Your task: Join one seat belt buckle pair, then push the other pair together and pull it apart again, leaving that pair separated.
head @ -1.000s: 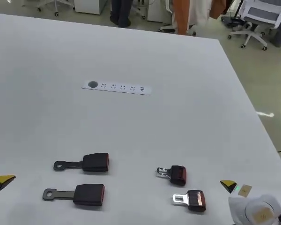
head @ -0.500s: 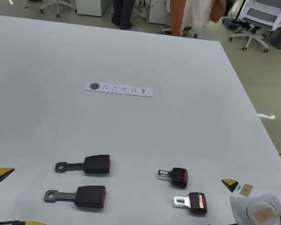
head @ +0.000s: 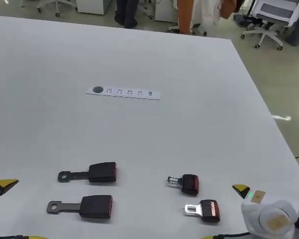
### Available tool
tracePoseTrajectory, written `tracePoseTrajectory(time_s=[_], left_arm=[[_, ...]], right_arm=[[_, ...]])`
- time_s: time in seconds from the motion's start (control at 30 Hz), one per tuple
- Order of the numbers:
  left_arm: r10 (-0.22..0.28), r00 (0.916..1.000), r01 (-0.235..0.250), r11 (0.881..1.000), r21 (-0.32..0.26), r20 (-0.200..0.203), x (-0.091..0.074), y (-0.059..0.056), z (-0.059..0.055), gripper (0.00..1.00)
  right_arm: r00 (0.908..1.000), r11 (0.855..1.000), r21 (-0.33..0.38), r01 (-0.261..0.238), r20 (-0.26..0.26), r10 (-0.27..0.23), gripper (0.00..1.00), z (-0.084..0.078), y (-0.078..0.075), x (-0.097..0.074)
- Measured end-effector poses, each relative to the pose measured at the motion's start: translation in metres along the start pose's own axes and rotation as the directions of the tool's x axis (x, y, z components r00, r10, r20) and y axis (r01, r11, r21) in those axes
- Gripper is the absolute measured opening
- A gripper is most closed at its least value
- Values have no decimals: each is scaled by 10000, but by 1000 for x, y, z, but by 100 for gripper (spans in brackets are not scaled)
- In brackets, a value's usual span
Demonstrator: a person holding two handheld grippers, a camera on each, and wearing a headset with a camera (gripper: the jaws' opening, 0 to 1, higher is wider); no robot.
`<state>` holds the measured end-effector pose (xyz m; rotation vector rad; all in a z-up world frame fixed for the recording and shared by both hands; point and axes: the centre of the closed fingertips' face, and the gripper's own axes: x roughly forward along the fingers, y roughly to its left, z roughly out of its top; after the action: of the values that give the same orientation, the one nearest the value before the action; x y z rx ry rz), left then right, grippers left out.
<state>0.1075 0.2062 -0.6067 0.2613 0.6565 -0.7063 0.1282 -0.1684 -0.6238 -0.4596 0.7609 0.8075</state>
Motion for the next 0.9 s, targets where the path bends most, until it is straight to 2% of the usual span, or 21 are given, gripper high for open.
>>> tracePoseTrajectory(time_s=[0.13, 0.27, 0.43, 0.73, 0.9], left_arm=[[-270, 9996, 274, 9992, 304, -115, 5, -14, 6, 100], [-387, 9992, 390, 9987, 332, -80, 9, -22, 14, 100], [-553, 9983, 560, 9976, 406, -181, 11, -30, 18, 100], [-496, 9985, 503, 9983, 309, -223, 7, -23, 15, 100], [-637, 9976, 643, 9976, 242, -254, 8, -28, 22, 99]], right_arm=[[10000, 10000, -44, -24, 16, 24, 100, 2, 3, 0], [10000, 9999, -111, -74, -27, 74, 100, 0, 6, 2], [9999, 9997, -211, -137, -74, 135, 100, -1, 9, 1], [9997, 9997, -135, -215, -84, 214, 99, -1, 8, 3], [9991, 9991, -194, -387, -162, 384, 96, -1, 10, 4]])
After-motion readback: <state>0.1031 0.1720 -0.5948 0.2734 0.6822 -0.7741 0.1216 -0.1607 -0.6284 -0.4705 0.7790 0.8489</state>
